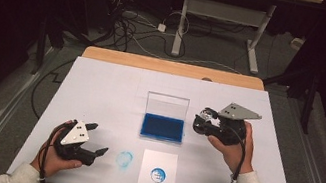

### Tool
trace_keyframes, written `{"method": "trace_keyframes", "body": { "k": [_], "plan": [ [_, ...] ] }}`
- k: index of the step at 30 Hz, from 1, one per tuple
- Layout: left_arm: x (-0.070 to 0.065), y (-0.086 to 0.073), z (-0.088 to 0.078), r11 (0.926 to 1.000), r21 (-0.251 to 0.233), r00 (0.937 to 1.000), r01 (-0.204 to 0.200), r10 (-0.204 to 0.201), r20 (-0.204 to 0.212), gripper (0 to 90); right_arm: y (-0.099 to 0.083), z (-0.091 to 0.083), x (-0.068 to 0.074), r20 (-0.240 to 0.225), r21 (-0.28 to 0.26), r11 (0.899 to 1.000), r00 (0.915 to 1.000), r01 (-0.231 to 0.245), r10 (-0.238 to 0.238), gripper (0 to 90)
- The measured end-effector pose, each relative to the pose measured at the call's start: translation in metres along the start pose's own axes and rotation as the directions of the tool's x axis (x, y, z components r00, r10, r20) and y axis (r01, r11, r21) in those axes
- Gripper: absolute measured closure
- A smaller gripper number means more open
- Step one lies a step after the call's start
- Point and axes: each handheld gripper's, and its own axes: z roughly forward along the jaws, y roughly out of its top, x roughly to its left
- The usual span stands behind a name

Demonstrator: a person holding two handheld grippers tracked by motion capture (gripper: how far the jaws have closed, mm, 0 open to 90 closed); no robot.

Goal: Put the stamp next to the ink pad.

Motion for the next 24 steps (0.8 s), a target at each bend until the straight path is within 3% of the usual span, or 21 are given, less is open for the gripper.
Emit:
{"method": "trace_keyframes", "body": {
  "k": [15, 24],
  "plan": [
    [-0.001, -0.001, 0.0, 0.9999, 0.011, 0.9999, -0.01, 0.01, -0.004, 15.2, -0.021, 0.035, -0.001, 0.017, 0.084, 0.996, 0.9997, -0.018, 0.017, 55.9],
    [-0.002, 0.0, 0.001, 0.9996, 0.017, 0.9997, -0.022, 0.022, 0.001, 15.5, -0.031, 0.046, -0.001, 0.014, 0.112, 0.993, 0.9993, -0.036, 0.035, 55.8]
  ]
}}
